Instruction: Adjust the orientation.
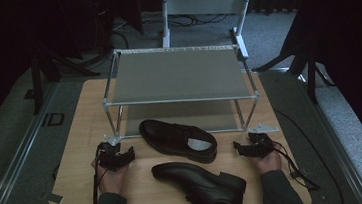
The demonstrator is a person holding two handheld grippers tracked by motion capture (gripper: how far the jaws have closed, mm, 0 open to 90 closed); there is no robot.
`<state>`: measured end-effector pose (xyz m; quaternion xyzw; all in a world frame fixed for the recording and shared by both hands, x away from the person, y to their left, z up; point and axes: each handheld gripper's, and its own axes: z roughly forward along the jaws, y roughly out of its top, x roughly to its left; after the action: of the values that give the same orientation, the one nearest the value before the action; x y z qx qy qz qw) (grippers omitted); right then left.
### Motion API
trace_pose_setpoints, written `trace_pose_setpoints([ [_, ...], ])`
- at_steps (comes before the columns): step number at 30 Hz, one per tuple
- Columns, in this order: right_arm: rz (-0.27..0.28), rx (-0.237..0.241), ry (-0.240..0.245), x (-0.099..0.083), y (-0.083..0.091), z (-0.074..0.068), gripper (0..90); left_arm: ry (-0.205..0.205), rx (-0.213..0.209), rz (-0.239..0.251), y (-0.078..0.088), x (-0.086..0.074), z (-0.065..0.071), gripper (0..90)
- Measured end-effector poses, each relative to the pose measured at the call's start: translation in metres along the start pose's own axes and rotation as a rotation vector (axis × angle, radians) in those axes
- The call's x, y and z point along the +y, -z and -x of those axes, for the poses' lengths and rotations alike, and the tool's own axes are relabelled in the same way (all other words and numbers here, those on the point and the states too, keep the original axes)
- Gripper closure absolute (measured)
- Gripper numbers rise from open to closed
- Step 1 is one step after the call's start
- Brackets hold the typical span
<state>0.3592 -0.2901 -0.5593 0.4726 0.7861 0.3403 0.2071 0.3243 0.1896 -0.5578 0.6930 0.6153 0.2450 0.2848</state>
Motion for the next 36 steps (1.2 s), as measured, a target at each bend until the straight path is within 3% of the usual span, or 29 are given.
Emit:
trace_pose_setpoints([
  [5,0.01,-0.009,-0.007,-0.001,0.002,-0.004,31.1,0.013,-0.009,0.038,0.009,0.0,0.0,43.6],
  [6,0.002,-0.016,-0.009,0.0,0.004,-0.005,39.9,0.012,-0.012,0.042,0.011,0.001,0.0,43.5],
  [8,0.002,-0.029,-0.005,0.0,0.005,-0.006,42.9,0.016,-0.028,0.052,0.015,0.001,-0.001,43.5],
  [10,0.027,-0.045,0.015,0.001,0.01,-0.009,46.0,0.004,-0.032,0.058,0.019,0.0,-0.001,43.5],
  [13,0.078,-0.024,0.012,0.008,0.022,-0.014,49.2,0.011,-0.04,0.065,0.021,0.001,-0.004,43.5],
  [17,0.103,-0.005,0.039,0.016,0.034,-0.023,49.4,0.01,-0.047,0.068,0.021,0.001,-0.003,44.0],
  [22,0.138,-0.002,0.098,0.026,0.05,-0.038,48.9,-0.027,-0.015,0.103,0.028,0.0,0.003,45.4],
  [25,0.153,0.023,0.111,0.031,0.058,-0.043,49.0,-0.035,-0.01,0.111,0.029,0.0,0.004,45.5],
  [28,0.159,0.075,0.114,0.037,0.061,-0.046,49.2,-0.035,-0.006,0.122,0.031,-0.001,0.005,46.1],
  [36,0.149,0.075,0.189,0.051,0.06,-0.059,49.8,-0.043,-0.01,0.119,0.031,-0.001,0.006,46.0],
])
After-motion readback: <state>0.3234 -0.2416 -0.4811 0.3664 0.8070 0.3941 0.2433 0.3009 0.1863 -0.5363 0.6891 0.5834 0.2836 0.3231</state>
